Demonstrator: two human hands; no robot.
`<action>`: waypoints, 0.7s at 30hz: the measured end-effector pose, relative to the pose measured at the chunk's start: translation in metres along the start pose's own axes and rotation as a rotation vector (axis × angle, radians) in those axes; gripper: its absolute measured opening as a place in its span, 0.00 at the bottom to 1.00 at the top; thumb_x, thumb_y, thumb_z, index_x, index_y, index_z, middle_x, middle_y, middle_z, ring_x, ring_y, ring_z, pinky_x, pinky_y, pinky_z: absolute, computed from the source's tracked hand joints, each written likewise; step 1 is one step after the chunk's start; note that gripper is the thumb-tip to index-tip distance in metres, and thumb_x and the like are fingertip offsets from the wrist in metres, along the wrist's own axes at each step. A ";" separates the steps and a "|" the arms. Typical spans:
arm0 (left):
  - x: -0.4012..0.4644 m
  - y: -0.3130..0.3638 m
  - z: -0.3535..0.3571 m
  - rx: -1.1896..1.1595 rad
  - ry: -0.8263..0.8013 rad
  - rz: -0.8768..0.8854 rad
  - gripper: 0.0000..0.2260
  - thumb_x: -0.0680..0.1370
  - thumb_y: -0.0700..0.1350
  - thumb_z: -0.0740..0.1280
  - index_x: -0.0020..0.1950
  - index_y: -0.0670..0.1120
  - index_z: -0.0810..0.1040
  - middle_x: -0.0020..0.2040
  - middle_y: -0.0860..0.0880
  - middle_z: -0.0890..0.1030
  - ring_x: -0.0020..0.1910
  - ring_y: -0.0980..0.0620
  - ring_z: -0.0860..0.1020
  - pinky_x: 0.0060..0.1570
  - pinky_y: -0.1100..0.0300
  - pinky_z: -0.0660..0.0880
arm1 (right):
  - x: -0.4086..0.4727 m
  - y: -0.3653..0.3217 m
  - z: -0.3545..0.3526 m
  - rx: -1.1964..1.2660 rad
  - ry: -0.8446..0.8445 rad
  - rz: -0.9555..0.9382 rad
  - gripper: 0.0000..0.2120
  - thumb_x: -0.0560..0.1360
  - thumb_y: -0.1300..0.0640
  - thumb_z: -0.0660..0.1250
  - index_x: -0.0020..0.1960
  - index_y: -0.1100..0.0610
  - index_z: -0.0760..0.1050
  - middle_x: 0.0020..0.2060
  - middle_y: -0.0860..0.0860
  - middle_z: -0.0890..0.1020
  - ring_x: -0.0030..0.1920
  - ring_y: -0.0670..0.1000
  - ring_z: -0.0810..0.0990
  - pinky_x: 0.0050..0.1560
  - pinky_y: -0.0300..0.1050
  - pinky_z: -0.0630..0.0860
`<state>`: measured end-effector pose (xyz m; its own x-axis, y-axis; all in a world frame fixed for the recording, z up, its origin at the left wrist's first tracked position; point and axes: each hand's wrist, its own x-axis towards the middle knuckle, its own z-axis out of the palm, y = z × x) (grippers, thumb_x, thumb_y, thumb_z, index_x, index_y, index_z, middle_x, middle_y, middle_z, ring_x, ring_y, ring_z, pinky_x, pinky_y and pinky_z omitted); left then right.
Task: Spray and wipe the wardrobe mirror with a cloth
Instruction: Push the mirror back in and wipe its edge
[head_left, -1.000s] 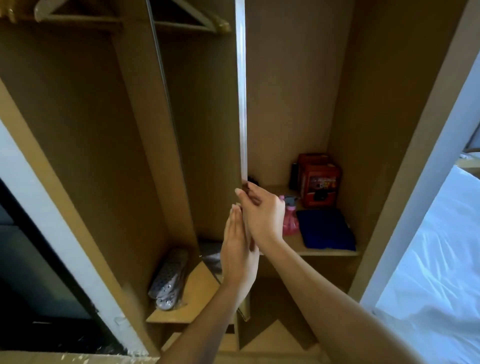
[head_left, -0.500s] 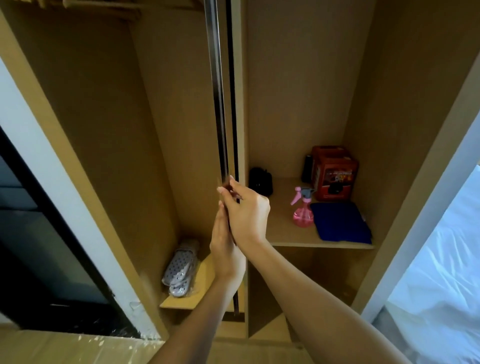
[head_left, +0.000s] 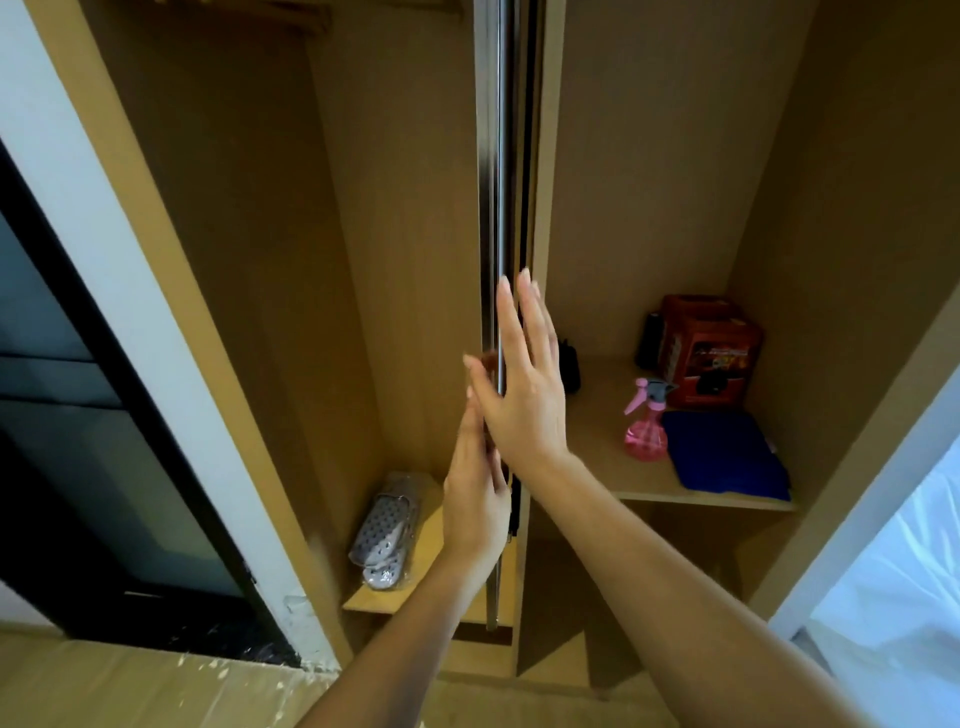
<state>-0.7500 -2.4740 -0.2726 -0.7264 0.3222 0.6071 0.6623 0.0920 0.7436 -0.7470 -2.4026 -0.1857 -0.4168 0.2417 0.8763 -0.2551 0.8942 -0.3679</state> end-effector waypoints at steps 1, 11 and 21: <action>0.001 -0.006 -0.001 0.147 0.002 0.078 0.35 0.79 0.36 0.65 0.79 0.48 0.49 0.78 0.50 0.59 0.76 0.54 0.60 0.68 0.50 0.70 | 0.011 0.001 0.000 -0.084 -0.023 -0.068 0.35 0.78 0.60 0.67 0.78 0.53 0.51 0.77 0.51 0.53 0.78 0.49 0.49 0.76 0.45 0.57; 0.023 -0.041 -0.019 0.948 -0.143 0.456 0.42 0.79 0.52 0.64 0.78 0.42 0.36 0.78 0.45 0.35 0.78 0.49 0.39 0.73 0.45 0.53 | 0.065 0.016 0.004 -0.487 -0.054 -0.317 0.31 0.82 0.45 0.54 0.77 0.58 0.46 0.76 0.53 0.49 0.77 0.54 0.52 0.77 0.50 0.44; 0.053 -0.059 -0.019 1.012 -0.246 0.465 0.45 0.77 0.56 0.65 0.77 0.44 0.34 0.77 0.46 0.32 0.77 0.48 0.38 0.73 0.47 0.49 | 0.079 0.034 0.021 -0.580 -0.039 -0.274 0.33 0.82 0.46 0.57 0.78 0.58 0.45 0.77 0.54 0.53 0.77 0.52 0.51 0.77 0.52 0.49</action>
<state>-0.8311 -2.4800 -0.2787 -0.3901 0.6896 0.6102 0.7833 0.5969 -0.1738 -0.8064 -2.3610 -0.1356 -0.4380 -0.0285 0.8985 0.1519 0.9828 0.1052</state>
